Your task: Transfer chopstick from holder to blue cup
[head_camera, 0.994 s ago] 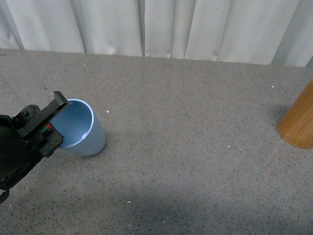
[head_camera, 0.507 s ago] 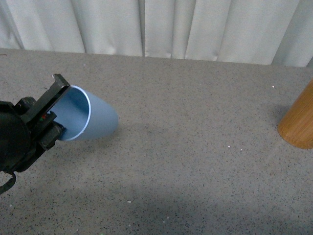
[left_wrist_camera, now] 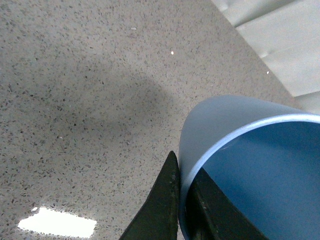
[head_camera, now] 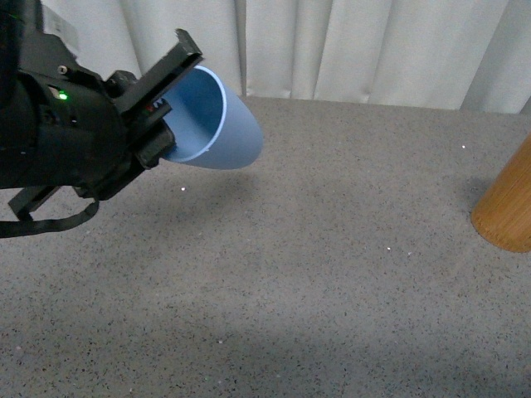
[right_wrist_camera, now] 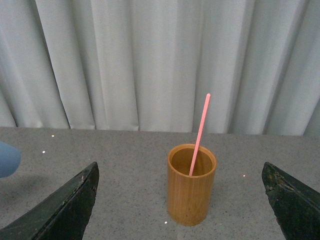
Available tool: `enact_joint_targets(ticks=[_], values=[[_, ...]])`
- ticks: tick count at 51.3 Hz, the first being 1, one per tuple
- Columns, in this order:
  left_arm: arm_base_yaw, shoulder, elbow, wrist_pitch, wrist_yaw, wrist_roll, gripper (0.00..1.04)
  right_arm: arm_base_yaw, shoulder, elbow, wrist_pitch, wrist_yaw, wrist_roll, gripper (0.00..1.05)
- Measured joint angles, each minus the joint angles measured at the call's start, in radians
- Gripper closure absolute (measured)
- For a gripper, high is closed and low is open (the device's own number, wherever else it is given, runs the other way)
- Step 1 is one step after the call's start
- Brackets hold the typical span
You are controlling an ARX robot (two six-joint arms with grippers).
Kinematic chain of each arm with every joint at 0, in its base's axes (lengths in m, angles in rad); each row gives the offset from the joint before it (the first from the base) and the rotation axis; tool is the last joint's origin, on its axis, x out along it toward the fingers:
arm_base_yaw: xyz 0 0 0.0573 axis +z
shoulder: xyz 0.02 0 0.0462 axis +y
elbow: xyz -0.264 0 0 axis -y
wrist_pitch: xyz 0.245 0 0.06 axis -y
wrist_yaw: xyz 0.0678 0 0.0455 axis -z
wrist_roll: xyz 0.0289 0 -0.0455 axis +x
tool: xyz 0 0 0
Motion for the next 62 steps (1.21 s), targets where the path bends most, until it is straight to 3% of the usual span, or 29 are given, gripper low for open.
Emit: enact_joint_targets(ticks=[29,62], values=[[-0.152,0.174,0.1,-0.082,-0.001,0.07,1.01,0.0,0.0,0.0,0.0,0.0,0.0,0.1],[-0.189,0.224,0.125,-0.101,-0.019,0.074,1.01,0.0,0.0,0.0,0.0,0.0,0.0,0.1]])
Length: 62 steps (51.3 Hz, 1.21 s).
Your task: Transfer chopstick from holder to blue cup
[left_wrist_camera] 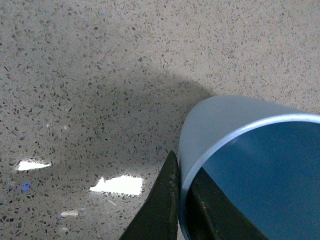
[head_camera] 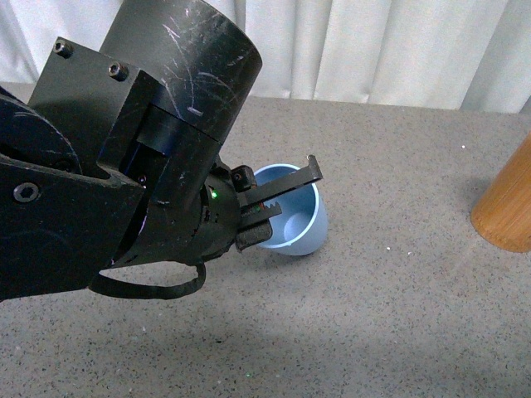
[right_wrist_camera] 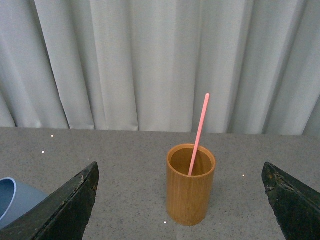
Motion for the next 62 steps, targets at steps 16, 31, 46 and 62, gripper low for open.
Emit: enact_joint_targets(ticks=[16,31,46,62], values=[[-0.01,0.003,0.013,-0.003,0.003,0.0,0.53,0.0,0.0,0.0,0.0,0.0,0.0,0.1],[-0.028,-0.014,0.048,-0.025,0.004,0.0,0.05,0.0,0.0,0.0,0.0,0.0,0.0,0.1],[-0.045,-0.027,0.055,-0.034,0.005,-0.005,0.07,0.0,0.0,0.0,0.0,0.0,0.0,0.1],[-0.043,-0.041,0.055,-0.046,0.004,-0.006,0.07,0.0,0.0,0.0,0.0,0.0,0.0,0.1]])
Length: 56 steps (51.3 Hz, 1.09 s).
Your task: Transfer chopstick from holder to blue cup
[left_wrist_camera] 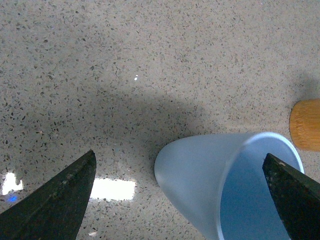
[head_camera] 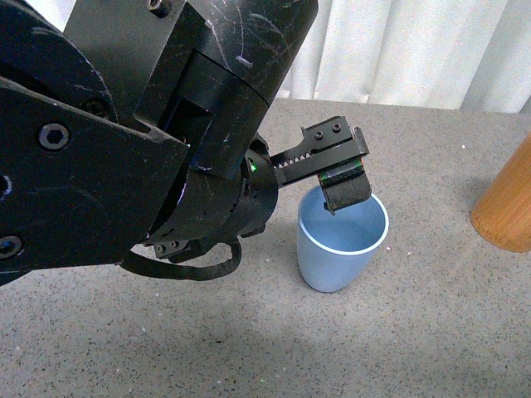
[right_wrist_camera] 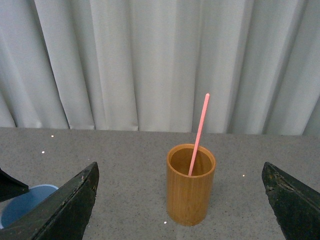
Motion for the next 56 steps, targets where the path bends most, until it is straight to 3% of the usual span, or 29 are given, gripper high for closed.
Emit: enact_joint_targets(ticks=[8,10,15,18,23,28,38,44,50,56], values=[[0.011,-0.019,0.0,-0.017,-0.006,-0.003,0.07,0.0,0.0,0.0,0.0,0.0,0.0,0.1],[0.007,-0.014,-0.016,0.042,-0.065,0.029,0.09,0.0,0.0,0.0,0.0,0.0,0.0,0.1],[0.019,0.006,-0.155,0.488,-0.321,0.257,0.23,0.0,0.0,0.0,0.0,-0.001,0.0,0.1],[0.051,-0.01,-0.265,0.729,-0.373,0.412,0.32,0.0,0.0,0.0,0.0,0.0,0.0,0.1],[0.132,-0.114,-0.406,0.958,-0.341,0.604,0.46,0.0,0.0,0.0,0.0,0.003,0.0,0.1],[0.222,-0.265,-0.51,0.995,-0.261,0.694,0.61,0.0,0.0,0.0,0.0,0.002,0.0,0.1],[0.57,-0.739,-0.771,0.719,0.09,0.764,1.01,0.0,0.0,0.0,0.0,0.0,0.0,0.1],[0.621,-1.049,-0.843,0.466,0.117,0.769,1.01,0.0,0.0,0.0,0.0,0.0,0.0,0.1],[0.625,-1.632,-0.843,-0.095,0.127,0.777,1.01,0.0,0.0,0.0,0.0,0.0,0.0,0.1],[0.626,-1.847,-0.843,-0.252,0.127,0.78,1.01,0.0,0.0,0.0,0.0,0.0,0.0,0.1]])
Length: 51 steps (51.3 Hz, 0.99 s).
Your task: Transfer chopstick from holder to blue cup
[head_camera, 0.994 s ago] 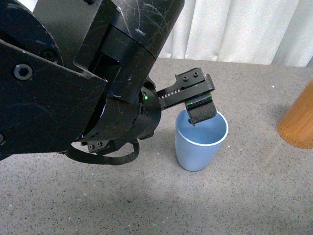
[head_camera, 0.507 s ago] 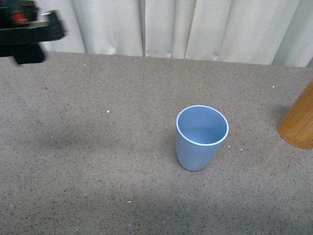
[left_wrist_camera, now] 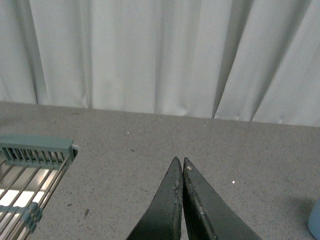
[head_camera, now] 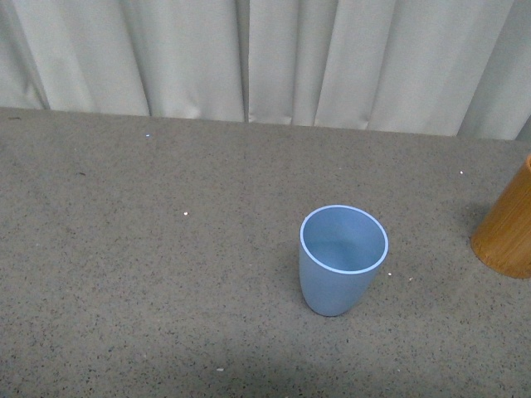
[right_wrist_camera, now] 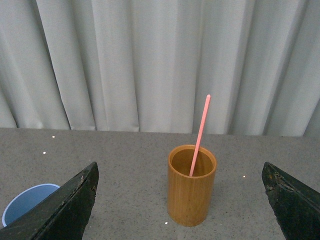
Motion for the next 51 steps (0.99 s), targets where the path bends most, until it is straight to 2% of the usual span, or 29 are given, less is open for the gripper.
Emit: enact_joint_targets(ticks=[19,33,38,47,51], values=[[0.0,-0.028,0.0,-0.012,0.0,0.0,1.0,0.0,0.0,0.0,0.0,0.0,0.0,0.1],[0.0,-0.029,0.0,-0.012,0.0,0.0,0.58,0.0,0.0,0.0,0.0,0.0,0.0,0.1],[0.0,-0.029,0.0,-0.012,0.0,0.0,0.35,0.0,0.0,0.0,0.0,0.0,0.0,0.1],[0.0,-0.029,0.0,-0.012,0.0,0.001,0.06,0.0,0.0,0.0,0.0,0.0,0.0,0.1],[0.0,-0.029,0.0,-0.012,0.0,0.002,0.07,0.0,0.0,0.0,0.0,0.0,0.0,0.1]])
